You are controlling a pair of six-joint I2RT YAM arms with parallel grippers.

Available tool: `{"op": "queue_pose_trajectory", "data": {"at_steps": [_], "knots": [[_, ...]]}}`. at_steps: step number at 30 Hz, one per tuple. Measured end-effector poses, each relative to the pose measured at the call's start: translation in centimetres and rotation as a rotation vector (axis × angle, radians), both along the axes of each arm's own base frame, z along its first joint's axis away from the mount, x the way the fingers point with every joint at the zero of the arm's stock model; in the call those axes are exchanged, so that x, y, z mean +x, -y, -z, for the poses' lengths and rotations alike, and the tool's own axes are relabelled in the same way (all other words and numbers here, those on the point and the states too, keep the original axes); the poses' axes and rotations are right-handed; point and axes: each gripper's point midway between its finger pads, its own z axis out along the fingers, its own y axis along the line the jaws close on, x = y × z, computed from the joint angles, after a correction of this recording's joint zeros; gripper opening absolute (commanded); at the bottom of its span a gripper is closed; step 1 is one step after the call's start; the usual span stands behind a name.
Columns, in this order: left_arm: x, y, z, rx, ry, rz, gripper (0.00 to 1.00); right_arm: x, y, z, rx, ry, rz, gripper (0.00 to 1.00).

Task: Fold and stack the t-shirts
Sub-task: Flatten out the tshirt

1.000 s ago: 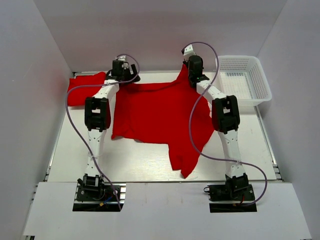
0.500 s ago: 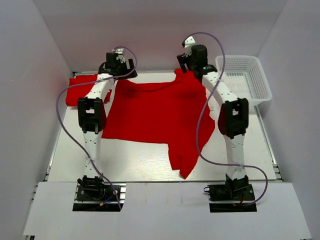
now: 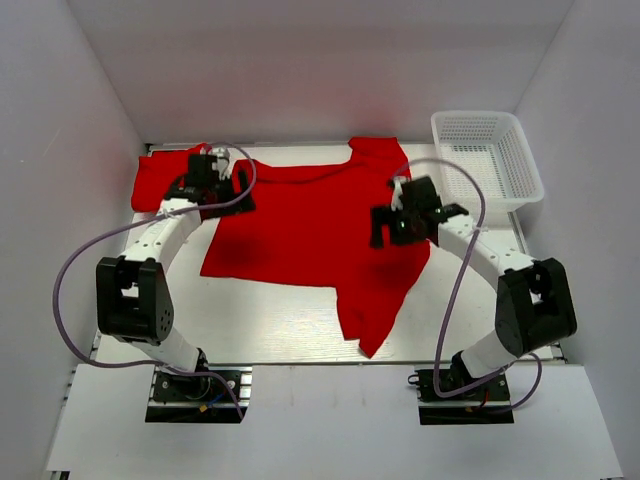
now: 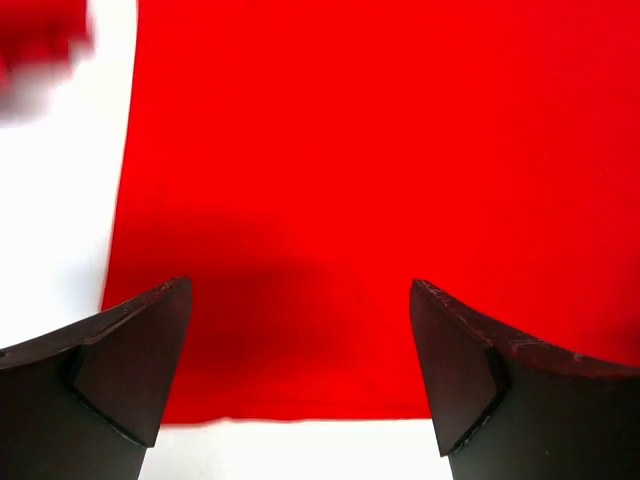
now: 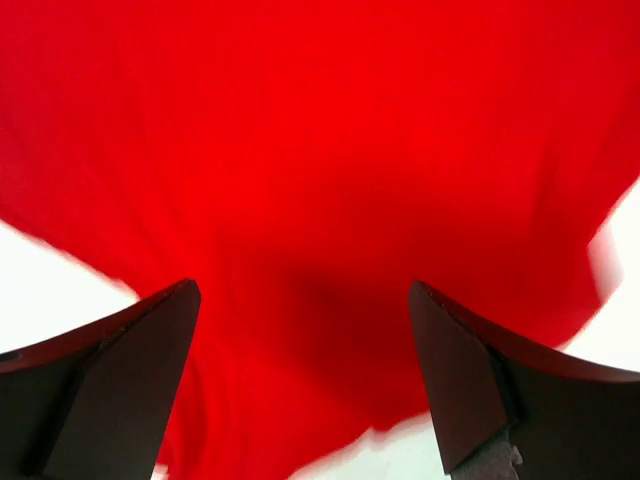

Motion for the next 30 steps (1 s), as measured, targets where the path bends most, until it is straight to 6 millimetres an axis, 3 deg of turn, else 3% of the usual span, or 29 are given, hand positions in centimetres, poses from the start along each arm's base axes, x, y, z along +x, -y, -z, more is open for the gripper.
{"op": "queue_pose_trajectory", "data": {"at_steps": [3, 5, 7, 11, 16, 23, 30], "knots": [[-2.7, -0.9, 4.2, 0.017, -0.107, -0.064, 1.0, -5.7, 1.9, 5.8, -0.028, -0.206, 0.055, 0.9], [-4.3, -1.1, 6.6, 0.013, -0.166, -0.092, 1.0, -8.4, 2.7, 7.5, -0.021, -0.271, 0.077, 0.9], [-5.5, -1.1, 8.4, 0.003, -0.206, -0.107, 1.0, -9.7, 2.7, 7.6, 0.004, -0.291, 0.083, 0.9], [-7.0, -0.9, 10.6, -0.027, -0.248, -0.126, 1.0, -9.8, 1.4, 7.3, 0.084, -0.288, 0.063, 0.9], [-6.9, -0.8, 11.6, -0.042, -0.255, -0.14, 1.0, -10.4, 0.7, 8.2, 0.122, -0.321, 0.05, 0.9], [-6.3, -0.9, 13.0, -0.047, -0.257, -0.152, 1.0, -12.4, 1.5, 10.3, 0.104, -0.388, 0.078, 0.9], [-5.6, -0.9, 13.1, -0.051, -0.238, -0.154, 1.0, -10.0, 4.2, 10.9, 0.009, -0.341, 0.267, 0.9]]}}
